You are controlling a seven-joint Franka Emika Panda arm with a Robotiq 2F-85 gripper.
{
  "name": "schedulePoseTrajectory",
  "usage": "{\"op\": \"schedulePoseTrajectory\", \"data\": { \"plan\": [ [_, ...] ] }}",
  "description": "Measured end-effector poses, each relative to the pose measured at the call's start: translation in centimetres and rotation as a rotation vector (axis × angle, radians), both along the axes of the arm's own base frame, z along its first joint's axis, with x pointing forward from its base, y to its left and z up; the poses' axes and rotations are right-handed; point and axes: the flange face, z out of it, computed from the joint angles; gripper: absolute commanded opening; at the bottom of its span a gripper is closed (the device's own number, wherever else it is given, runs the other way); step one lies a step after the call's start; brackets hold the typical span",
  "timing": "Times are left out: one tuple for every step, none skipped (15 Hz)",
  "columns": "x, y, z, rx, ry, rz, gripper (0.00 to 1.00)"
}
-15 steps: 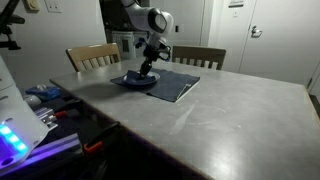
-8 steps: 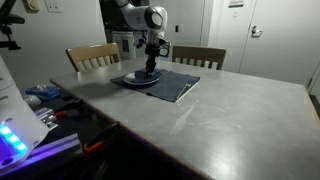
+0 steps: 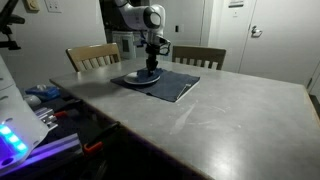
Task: Wipe the white plate with the blue towel
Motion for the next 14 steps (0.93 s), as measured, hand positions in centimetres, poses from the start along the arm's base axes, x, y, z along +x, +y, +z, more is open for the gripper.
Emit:
{"op": "schedulePoseTrajectory", "data": {
  "plan": [
    [0.1, 0.2, 0.0, 0.008, -0.002, 0.03, 0.03],
    [0.2, 0.4, 0.1, 0.017, -0.003, 0.064, 0.03],
    [0.2, 0.7, 0.2, 0.027, -0.005, 0.099, 0.03],
    [0.3, 0.9, 0.2, 0.036, -0.011, 0.138, 0.03],
    [0.4, 1.2, 0.3, 0.047, -0.02, 0.178, 0.03],
    [0.5, 1.6, 0.4, 0.057, -0.03, 0.214, 0.03],
    [0.6, 1.9, 0.4, 0.067, -0.039, 0.246, 0.03],
    [0.6, 2.3, 0.5, 0.077, -0.046, 0.279, 0.03],
    [0.7, 2.7, 0.5, 0.087, -0.052, 0.308, 0.03],
    [0.7, 3.1, 0.6, 0.098, -0.057, 0.336, 0.03],
    [0.6, 3.6, 0.6, 0.109, -0.061, 0.369, 0.03],
    [0.6, 4.2, 0.7, 0.12, -0.062, 0.401, 0.03],
    [0.5, 4.8, 0.8, 0.132, -0.064, 0.434, 0.03],
    [0.5, 5.6, 0.8, 0.145, -0.064, 0.467, 0.03]
  ]
}}
